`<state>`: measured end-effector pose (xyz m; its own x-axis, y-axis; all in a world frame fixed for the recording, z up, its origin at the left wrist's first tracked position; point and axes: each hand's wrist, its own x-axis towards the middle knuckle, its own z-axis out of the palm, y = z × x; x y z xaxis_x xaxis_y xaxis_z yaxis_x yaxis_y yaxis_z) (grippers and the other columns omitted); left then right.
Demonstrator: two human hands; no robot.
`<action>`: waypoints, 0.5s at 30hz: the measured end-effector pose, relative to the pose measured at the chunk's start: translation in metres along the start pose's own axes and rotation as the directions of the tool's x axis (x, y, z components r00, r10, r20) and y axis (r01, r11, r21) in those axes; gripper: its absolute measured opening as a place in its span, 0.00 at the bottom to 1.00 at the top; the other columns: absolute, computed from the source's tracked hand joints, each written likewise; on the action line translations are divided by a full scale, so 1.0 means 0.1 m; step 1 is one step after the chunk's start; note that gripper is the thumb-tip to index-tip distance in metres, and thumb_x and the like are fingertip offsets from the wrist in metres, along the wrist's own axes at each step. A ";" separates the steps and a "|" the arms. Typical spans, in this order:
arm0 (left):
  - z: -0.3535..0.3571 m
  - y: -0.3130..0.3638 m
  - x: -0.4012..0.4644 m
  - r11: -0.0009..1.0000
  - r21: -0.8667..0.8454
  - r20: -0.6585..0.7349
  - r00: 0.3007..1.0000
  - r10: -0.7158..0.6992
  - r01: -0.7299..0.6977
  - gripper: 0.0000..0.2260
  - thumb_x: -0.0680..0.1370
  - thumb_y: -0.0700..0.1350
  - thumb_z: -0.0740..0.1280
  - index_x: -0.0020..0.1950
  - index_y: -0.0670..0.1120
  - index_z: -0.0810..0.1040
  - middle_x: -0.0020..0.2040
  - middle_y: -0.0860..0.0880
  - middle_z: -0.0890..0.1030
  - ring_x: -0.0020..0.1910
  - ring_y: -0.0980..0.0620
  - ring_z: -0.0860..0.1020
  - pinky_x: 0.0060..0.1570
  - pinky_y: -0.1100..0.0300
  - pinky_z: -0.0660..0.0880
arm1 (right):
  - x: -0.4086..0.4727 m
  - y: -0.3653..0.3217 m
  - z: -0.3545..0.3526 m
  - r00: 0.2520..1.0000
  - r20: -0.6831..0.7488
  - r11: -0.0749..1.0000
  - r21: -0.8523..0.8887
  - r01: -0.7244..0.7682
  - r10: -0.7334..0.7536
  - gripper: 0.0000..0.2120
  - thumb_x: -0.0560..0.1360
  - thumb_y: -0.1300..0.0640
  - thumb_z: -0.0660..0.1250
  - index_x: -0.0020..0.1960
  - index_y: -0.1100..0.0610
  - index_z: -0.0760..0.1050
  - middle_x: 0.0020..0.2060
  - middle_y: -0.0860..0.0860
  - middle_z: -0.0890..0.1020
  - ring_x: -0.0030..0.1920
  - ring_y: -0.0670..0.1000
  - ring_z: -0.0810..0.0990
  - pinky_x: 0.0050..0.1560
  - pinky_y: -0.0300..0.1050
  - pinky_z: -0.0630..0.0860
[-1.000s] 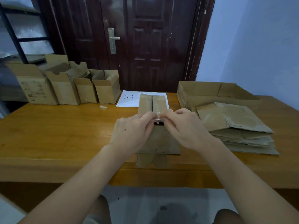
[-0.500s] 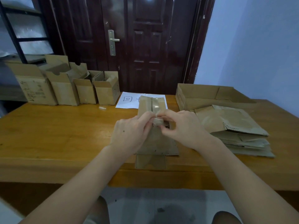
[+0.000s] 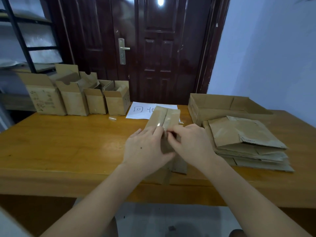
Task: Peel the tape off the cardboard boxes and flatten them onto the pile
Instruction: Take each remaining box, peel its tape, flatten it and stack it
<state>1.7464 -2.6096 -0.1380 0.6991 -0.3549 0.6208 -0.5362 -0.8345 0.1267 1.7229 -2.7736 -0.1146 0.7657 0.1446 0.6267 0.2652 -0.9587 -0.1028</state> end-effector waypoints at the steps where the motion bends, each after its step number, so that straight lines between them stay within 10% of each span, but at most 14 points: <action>1: 0.00 0.02 0.01 0.999 0.015 0.006 0.999 -0.045 0.045 0.21 0.73 0.71 0.58 0.52 0.57 0.75 0.50 0.59 0.82 0.50 0.58 0.81 0.62 0.55 0.77 | 0.00 -0.02 -0.02 1.000 0.005 1.000 0.010 0.012 -0.012 0.11 0.81 0.46 0.64 0.57 0.46 0.82 0.40 0.43 0.85 0.39 0.44 0.78 0.41 0.36 0.71; 7: -0.05 -0.26 -0.02 0.989 -0.129 0.082 0.994 0.077 -0.066 0.15 0.76 0.66 0.63 0.51 0.56 0.70 0.49 0.61 0.77 0.50 0.61 0.76 0.74 0.53 0.66 | 0.16 0.13 -0.14 0.998 -0.056 0.969 0.246 -0.023 0.038 0.14 0.79 0.50 0.67 0.63 0.46 0.79 0.51 0.42 0.85 0.51 0.43 0.83 0.52 0.41 0.78; 11: -0.24 -0.61 0.00 0.978 -0.153 0.173 0.970 0.168 -0.142 0.15 0.76 0.62 0.66 0.58 0.57 0.74 0.65 0.59 0.77 0.67 0.58 0.72 0.80 0.53 0.50 | 0.27 0.28 -0.10 0.956 0.291 0.975 0.195 -0.102 0.042 0.26 0.79 0.37 0.64 0.74 0.45 0.71 0.70 0.43 0.75 0.71 0.46 0.70 0.71 0.51 0.69; 15: -0.34 -0.86 0.07 0.996 0.080 0.189 0.981 -0.052 0.037 0.20 0.78 0.60 0.68 0.70 0.61 0.74 0.77 0.53 0.68 0.75 0.50 0.66 0.75 0.48 0.62 | 0.22 0.19 -0.11 0.920 0.390 0.999 0.010 -0.047 0.040 0.29 0.78 0.28 0.54 0.71 0.43 0.74 0.63 0.42 0.79 0.63 0.46 0.72 0.63 0.50 0.72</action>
<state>1.7814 -2.5256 -0.1178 0.8029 -0.3842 0.4558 -0.4698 -0.8785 0.0872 1.7388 -2.7916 -0.0942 0.9435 0.1905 0.2712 0.2344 -0.9620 -0.1400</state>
